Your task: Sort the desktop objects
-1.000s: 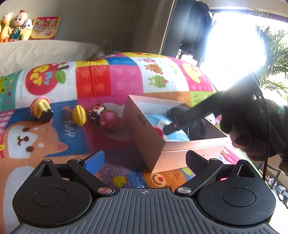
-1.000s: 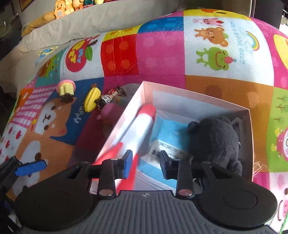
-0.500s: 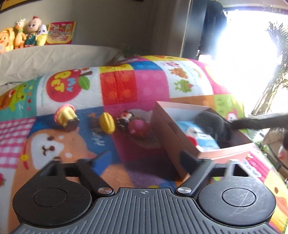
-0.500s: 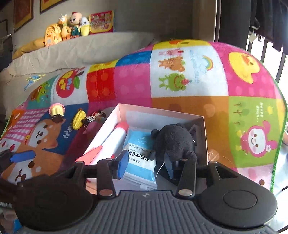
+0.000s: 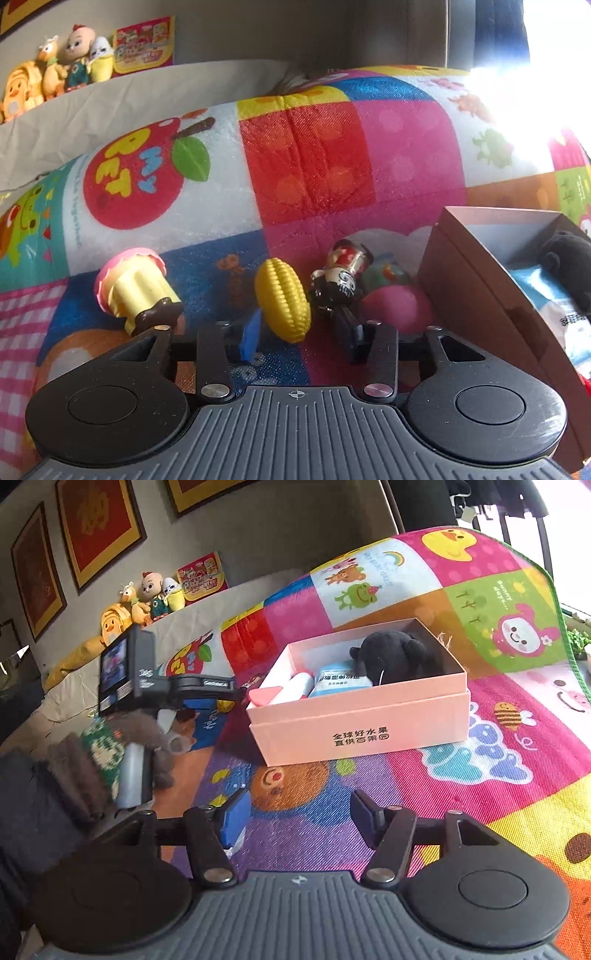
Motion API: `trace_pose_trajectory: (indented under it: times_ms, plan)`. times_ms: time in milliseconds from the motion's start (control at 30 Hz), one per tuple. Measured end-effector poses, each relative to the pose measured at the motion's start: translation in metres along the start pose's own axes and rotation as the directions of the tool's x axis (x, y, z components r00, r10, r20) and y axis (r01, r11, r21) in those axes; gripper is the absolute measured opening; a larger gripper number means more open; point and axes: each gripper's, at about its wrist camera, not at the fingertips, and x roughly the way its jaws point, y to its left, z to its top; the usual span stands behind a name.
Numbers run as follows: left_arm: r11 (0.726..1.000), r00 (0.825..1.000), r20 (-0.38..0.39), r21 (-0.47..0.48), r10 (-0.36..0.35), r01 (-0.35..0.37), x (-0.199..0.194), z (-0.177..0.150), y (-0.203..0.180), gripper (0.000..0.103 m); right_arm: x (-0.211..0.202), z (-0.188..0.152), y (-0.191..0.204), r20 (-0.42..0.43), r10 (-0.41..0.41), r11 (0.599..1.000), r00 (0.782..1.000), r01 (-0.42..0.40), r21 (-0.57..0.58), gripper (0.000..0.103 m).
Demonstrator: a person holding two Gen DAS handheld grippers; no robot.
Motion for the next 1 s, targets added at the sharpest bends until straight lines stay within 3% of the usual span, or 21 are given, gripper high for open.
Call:
trace_pose_trajectory:
  times_ms: [67, 200, 367, 467, 533, 600, 667, 767, 867, 1000]
  plan:
    - [1.0, 1.0, 0.004, 0.019, 0.005, -0.005, -0.004, -0.003, 0.002, 0.027, -0.001, -0.002, 0.0, 0.004, -0.007, 1.0, 1.0, 0.007, -0.006, 0.064]
    - [0.998, 0.998, 0.054, 0.064, -0.017, 0.013, -0.045, -0.013, 0.005, 0.026, 0.003, -0.004, -0.01, -0.009, -0.029, 0.999, 1.0, 0.029, 0.035, 0.066]
    - [0.972, 0.979, 0.008, 0.12, -0.202, 0.2, -0.118, -0.044, -0.004, 0.027, 0.012, -0.008, -0.022, -0.041, -0.071, 0.995, 0.997, 0.074, 0.061, 0.066]
    - [0.965, 0.976, -0.034, 0.146, -0.215, 0.218, -0.143, -0.07, -0.006, 0.035, 0.015, -0.008, -0.023, -0.054, -0.075, 0.996, 0.996, 0.077, 0.047, 0.067]
    - [0.972, 0.986, -0.046, 0.169, -0.159, 0.165, -0.148, -0.084, -0.002, 0.042, 0.015, -0.004, -0.015, -0.04, -0.075, 0.997, 0.996, 0.074, -0.006, 0.067]
    - [0.981, 0.998, -0.026, 0.182, -0.063, 0.067, -0.149, -0.091, 0.006, 0.047, 0.013, 0.006, -0.002, 0.006, -0.074, 0.993, 0.997, 0.074, -0.088, 0.067]
    - [0.992, 1.0, -0.01, 0.125, -0.021, 0.023, -0.148, -0.093, 0.019, 0.055, 0.014, 0.024, 0.017, 0.054, -0.055, 0.98, 0.997, 0.065, -0.188, 0.067]
    - [0.995, 0.995, 0.012, -0.025, -0.095, 0.096, -0.152, -0.094, 0.037, 0.066, 0.032, 0.066, 0.049, 0.05, 0.006, 0.949, 0.999, 0.01, -0.317, 0.066]
    - [0.99, 0.989, 0.065, -0.053, -0.13, 0.134, -0.156, -0.097, 0.037, 0.081, 0.078, 0.111, 0.081, -0.071, 0.022, 0.918, 0.997, -0.048, -0.393, 0.065]
    - [0.982, 0.981, 0.1, -0.074, -0.164, 0.171, -0.151, -0.099, 0.035, 0.083, 0.165, 0.14, 0.121, -0.179, -0.137, 0.862, 0.974, 0.028, -0.506, 0.062]
